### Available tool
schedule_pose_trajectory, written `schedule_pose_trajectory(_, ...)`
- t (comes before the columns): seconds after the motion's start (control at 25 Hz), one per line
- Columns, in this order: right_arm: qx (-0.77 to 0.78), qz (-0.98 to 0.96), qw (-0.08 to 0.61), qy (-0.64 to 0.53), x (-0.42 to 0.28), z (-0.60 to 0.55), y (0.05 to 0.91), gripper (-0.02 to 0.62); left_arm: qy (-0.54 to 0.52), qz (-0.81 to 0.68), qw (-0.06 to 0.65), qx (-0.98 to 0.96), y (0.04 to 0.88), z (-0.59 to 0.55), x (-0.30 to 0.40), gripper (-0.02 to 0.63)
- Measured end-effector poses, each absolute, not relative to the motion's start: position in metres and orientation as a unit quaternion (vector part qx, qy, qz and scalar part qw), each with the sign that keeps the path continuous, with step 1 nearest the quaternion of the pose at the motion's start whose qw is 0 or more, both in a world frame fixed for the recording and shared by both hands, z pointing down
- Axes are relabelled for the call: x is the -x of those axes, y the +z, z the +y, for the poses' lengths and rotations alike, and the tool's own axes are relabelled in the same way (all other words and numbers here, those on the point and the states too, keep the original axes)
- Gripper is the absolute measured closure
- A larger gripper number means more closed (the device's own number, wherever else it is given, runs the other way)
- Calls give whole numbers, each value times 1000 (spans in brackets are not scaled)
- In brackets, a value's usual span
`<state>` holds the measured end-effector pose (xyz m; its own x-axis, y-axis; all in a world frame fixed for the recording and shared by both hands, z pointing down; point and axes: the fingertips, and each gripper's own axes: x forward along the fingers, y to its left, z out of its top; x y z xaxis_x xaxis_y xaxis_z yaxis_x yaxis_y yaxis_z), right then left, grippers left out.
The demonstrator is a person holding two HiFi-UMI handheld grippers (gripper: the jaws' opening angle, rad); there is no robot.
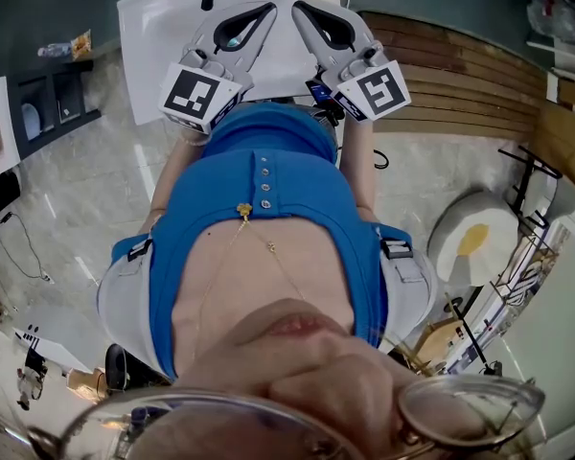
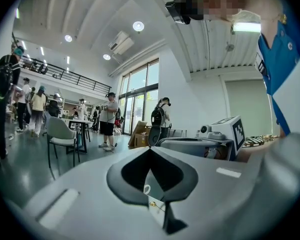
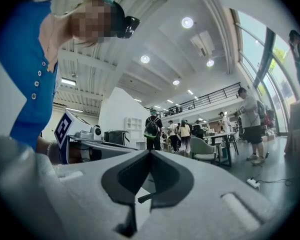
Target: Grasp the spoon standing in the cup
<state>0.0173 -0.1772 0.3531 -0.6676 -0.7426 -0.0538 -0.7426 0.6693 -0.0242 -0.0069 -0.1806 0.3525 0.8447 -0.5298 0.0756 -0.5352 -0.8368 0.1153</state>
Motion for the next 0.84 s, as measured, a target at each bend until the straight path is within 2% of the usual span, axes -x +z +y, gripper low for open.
schedule_pose_trajectory(0.84,422,906,4,13,-25,-177,361,594,26,-255,70,-964,363,-178,1,606)
